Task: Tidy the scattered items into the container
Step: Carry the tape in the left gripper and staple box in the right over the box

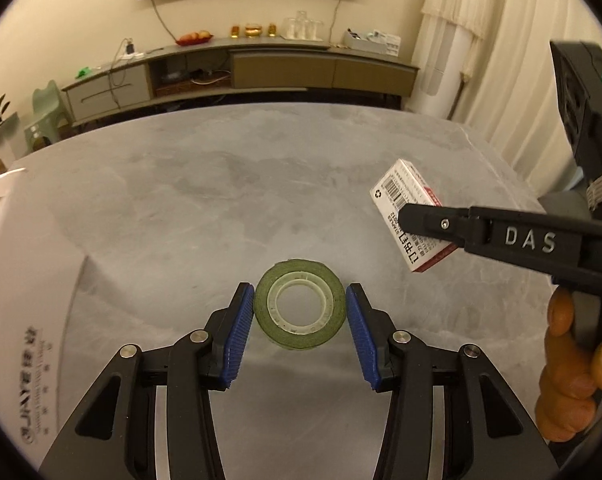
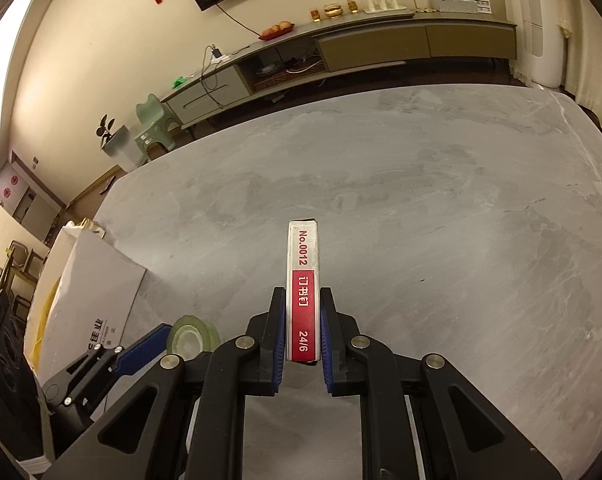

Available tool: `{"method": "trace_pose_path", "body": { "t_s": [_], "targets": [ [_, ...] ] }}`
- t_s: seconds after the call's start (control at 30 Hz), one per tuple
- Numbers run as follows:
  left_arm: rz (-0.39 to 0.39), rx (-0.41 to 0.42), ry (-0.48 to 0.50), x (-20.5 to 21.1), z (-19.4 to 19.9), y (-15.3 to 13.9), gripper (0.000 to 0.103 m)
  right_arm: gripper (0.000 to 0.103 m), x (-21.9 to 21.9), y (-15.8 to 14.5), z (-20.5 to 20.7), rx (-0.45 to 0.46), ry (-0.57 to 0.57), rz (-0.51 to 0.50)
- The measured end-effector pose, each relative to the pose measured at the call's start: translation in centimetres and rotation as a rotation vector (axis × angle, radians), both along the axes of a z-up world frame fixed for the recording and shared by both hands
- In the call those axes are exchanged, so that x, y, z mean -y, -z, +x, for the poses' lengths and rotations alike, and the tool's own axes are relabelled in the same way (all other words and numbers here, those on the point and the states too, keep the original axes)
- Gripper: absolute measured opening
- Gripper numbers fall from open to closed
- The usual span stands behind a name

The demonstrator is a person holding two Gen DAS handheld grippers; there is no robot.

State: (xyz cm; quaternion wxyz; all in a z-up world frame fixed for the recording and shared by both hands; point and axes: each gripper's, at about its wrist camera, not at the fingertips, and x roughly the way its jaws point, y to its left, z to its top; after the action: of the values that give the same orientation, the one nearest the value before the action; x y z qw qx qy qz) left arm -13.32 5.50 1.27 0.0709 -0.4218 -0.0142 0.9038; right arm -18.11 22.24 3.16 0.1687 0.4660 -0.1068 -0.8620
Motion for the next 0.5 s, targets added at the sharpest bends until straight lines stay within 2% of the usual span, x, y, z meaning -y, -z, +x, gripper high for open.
{"method": "trace_pose_path", "body": {
  "t_s": [0.5],
  "targets": [
    [0.001, -0.086, -0.158, 7.6, 7.2, -7.1, 0.049, 0.016, 7.8, -4.1, 7.8, -0.117, -0.185, 0.037]
  ]
}}
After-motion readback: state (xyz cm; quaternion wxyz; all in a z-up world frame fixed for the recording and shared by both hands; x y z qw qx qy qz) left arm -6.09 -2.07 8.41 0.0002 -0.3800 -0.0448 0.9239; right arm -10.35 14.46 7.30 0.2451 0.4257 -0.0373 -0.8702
